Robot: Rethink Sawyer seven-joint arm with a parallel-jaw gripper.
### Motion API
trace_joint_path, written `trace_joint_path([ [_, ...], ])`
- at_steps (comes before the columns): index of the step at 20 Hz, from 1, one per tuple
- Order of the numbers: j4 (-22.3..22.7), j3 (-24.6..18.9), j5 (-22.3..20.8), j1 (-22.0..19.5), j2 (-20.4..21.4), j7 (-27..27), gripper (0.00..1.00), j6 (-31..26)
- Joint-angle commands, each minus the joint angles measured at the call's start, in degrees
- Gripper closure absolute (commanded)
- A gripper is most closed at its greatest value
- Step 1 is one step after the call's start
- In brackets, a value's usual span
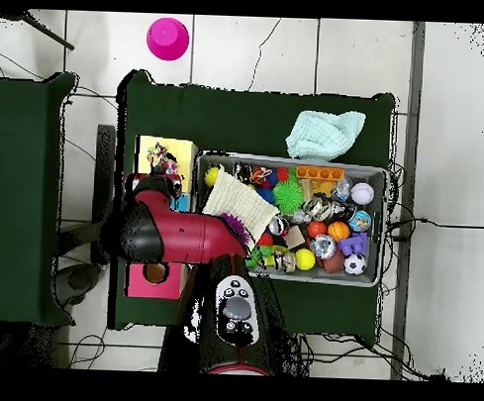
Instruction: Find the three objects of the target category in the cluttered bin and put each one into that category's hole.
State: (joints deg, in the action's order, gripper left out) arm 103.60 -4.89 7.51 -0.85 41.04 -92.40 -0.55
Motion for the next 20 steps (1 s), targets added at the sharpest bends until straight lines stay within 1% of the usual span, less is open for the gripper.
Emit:
trace_joint_path([
  [1, -2.53, -1.97, -1.88, -0.02, -0.22, -6.53, 1.00, -2.95],
  [5, -2.62, -1.36, -1.67, 0.69, -0.24, -6.73, 1.00, -2.93],
  [9, -3.42, -0.85, -2.02, 1.11, -1.91, -6.80, 1.00, -0.73],
  [13, -4.59, -0.30, -2.19, 1.35, -2.86, -6.47, 1.00, -0.15],
  [20, -4.84, -0.88, -3.95, 0.21, -4.45, -6.25, 1.00, 2.29],
])
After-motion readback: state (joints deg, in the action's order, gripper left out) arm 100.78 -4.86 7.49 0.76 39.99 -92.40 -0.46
